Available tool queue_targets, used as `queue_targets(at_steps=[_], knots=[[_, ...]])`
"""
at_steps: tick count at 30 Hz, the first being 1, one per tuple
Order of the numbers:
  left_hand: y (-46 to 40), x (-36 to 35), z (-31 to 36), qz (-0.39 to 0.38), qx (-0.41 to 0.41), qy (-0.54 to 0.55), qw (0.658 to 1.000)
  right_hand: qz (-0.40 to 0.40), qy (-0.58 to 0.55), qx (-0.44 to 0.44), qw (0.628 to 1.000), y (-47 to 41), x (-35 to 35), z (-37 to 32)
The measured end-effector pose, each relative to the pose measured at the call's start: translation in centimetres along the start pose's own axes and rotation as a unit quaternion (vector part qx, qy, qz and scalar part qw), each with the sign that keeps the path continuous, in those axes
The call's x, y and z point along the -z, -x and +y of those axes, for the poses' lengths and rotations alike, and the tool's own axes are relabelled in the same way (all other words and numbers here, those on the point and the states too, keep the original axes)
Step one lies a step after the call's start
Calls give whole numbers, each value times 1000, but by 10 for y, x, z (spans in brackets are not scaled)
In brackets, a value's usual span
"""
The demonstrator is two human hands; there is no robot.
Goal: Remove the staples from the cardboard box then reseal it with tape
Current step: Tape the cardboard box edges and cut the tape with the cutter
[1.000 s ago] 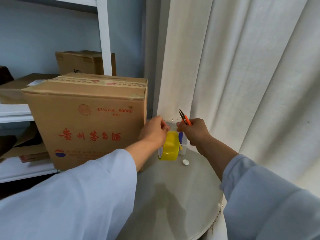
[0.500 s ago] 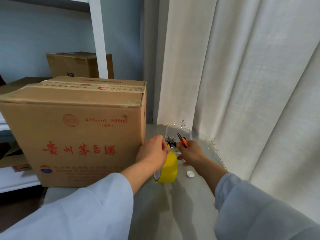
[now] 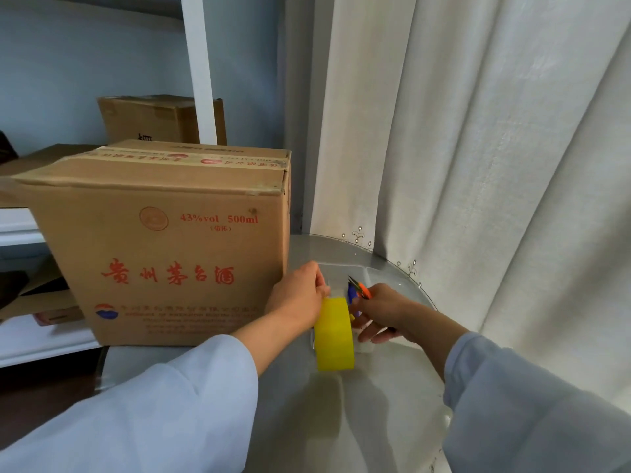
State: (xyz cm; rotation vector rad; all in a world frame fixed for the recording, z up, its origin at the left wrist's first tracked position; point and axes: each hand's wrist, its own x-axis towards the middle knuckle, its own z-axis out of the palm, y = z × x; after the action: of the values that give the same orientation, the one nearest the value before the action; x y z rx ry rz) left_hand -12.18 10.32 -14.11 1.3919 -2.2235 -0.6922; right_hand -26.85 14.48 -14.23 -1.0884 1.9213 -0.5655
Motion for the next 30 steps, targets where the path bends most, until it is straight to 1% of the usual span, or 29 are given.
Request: queue_targets(at_steps=[2,3,6,8,13,17,19,21,23,27,30], knots=[[6,1,-1,-13,2,-1,1000,-9,18,-4,1000,9,2,0],[10,3,0,-16,3,-1,1000,5,14,0,1000,10,2,2],[17,9,4,-8,-1,8,1000,85,8,22,996,13,2,4],[18,13,6,7,-5,20,1000,112,3,37,993,15,3,1],[11,12,5,5,14,35,999,111,-32,48,992,16,3,0],[-5,5,8,57,-2,18,998,126,-38,55,990,0,3,6],[-11,2,11,95,-17,24,995,146,-10,51,988,-7,5,8],[-17,-2,16,115,-37,27,992,166,8,54,985,-13,7,9],[-25,-8,16,109,-47,25,993,181,18,56,982,-20,7,9],[-37,-16,10,67,-48,-21,996,193,27,56,979,-30,3,7],[-40,-22,6,52,-39,-12,998,186,47,50,980,-32,1,9]])
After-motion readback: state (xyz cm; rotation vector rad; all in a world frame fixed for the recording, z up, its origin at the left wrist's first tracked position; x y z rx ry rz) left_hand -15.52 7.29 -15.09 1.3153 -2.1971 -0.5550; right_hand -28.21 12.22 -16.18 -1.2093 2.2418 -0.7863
